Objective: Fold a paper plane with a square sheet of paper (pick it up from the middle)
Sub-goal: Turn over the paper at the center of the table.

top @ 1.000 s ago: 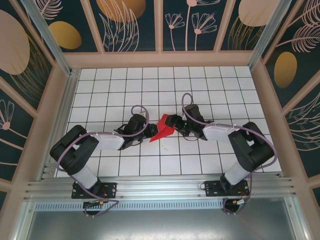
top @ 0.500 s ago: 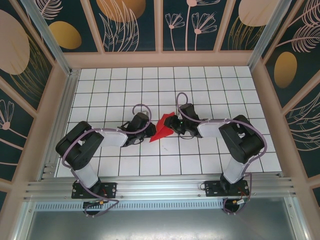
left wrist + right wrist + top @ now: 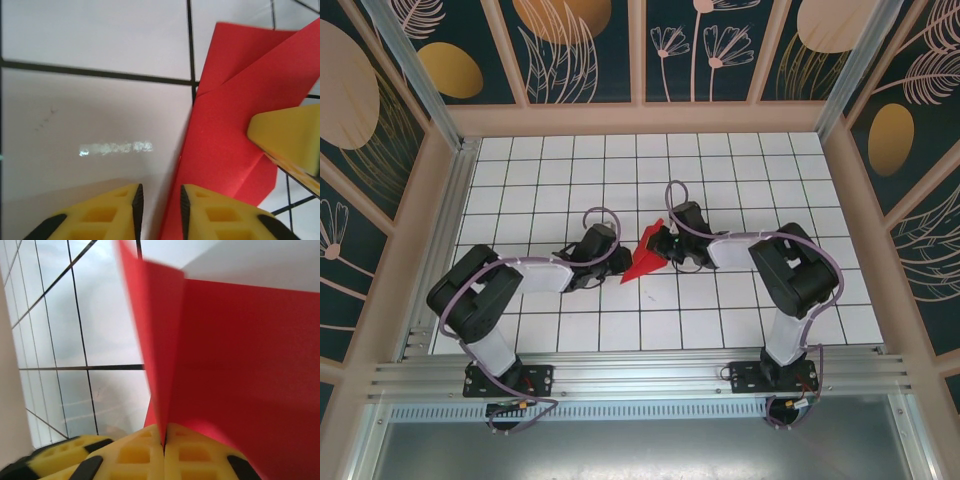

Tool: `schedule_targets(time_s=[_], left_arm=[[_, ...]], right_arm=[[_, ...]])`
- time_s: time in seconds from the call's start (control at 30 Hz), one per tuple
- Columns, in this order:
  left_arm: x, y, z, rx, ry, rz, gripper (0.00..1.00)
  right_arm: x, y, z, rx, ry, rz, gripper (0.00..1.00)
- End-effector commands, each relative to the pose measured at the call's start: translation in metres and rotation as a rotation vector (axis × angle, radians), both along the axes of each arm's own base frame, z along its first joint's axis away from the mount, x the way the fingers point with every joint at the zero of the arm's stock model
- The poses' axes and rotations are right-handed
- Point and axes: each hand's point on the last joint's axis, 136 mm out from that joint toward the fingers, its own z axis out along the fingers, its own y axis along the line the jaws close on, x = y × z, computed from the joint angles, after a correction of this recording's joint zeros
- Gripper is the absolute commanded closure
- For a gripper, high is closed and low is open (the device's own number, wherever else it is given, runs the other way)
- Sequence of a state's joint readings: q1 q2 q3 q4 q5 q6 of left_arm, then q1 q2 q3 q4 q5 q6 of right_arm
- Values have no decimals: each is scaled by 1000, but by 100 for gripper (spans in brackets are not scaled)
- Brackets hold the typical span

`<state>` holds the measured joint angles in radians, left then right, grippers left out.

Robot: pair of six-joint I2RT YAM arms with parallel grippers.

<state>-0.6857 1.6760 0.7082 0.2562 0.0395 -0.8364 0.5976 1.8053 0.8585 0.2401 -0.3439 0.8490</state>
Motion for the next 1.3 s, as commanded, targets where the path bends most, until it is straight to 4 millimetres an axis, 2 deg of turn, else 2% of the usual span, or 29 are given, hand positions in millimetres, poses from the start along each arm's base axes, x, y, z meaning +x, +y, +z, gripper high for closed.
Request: schedule_targets(time_s=[0.0, 0.17, 0.23, 0.4, 0.53, 0.6, 0.77, 0.9, 1.27], left_arm=[[15, 14, 36, -16, -78, 34, 60], [33, 45, 72, 10, -169, 82, 38], [43, 60, 85, 30, -205, 110, 32], [70, 97, 120, 30, -278, 201, 22], [87, 125, 146, -16, -322, 274, 18], [94, 136, 159, -52, -342, 302, 16], [105, 154, 171, -93, -361, 357, 13], [107, 162, 173, -106, -364, 390, 11], [95, 182, 180, -66, -372, 443, 9]], right_arm=[[6, -12, 24, -133, -69, 25, 96], [5, -50, 45, -422, -122, 85, 98], [5, -65, 53, -519, -136, 98, 98], [19, -100, 77, -782, -197, 70, 98], [34, -115, 91, -972, -237, 35, 98], [41, -121, 91, -1085, -237, 15, 97], [45, -120, 77, -1326, -210, 20, 97], [38, -102, 65, -1450, -220, 66, 95], [9, -50, 0, -1614, -252, 238, 89]])
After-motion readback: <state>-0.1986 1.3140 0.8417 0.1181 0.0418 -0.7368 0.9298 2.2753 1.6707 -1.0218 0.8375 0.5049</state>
